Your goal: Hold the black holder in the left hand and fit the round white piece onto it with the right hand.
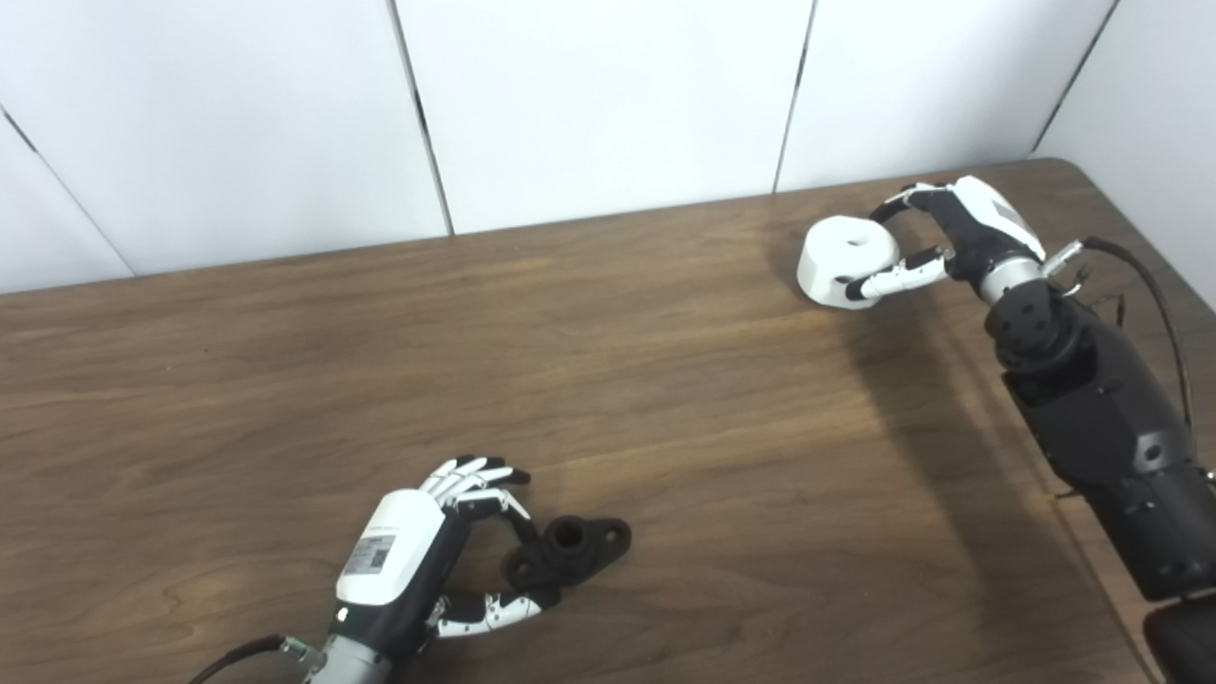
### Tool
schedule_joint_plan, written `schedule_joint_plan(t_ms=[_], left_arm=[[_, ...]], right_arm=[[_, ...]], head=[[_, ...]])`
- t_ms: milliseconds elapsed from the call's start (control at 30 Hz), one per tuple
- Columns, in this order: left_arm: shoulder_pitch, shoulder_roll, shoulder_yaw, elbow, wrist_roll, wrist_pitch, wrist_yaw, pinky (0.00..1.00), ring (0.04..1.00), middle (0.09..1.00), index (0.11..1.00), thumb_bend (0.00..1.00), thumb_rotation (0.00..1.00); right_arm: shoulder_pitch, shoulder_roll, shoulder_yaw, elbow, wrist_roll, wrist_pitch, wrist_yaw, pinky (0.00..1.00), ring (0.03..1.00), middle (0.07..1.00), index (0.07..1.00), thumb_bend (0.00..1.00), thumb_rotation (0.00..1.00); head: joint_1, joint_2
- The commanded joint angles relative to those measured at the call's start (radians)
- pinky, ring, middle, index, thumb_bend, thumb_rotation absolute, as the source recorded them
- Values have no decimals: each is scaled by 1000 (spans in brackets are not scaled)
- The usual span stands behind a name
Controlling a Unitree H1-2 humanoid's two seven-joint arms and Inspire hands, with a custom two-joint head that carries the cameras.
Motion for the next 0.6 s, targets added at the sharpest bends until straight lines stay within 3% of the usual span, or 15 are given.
schedule_joint_plan(t_ms=[0, 567], left_arm=[[39, 34, -8, 30, 12, 22, -61, 902, 879, 804, 487, 519, 45], [39, 36, -4, 38, 8, 20, -59, 906, 879, 805, 487, 518, 45]], right_arm=[[-42, -13, -5, -35, -10, -27, -20, 886, 1000, 917, 684, 852, 260], [-39, -15, 8, -33, -7, -44, -22, 898, 989, 894, 651, 801, 253]], head=[[-4, 1], [-16, -5]])
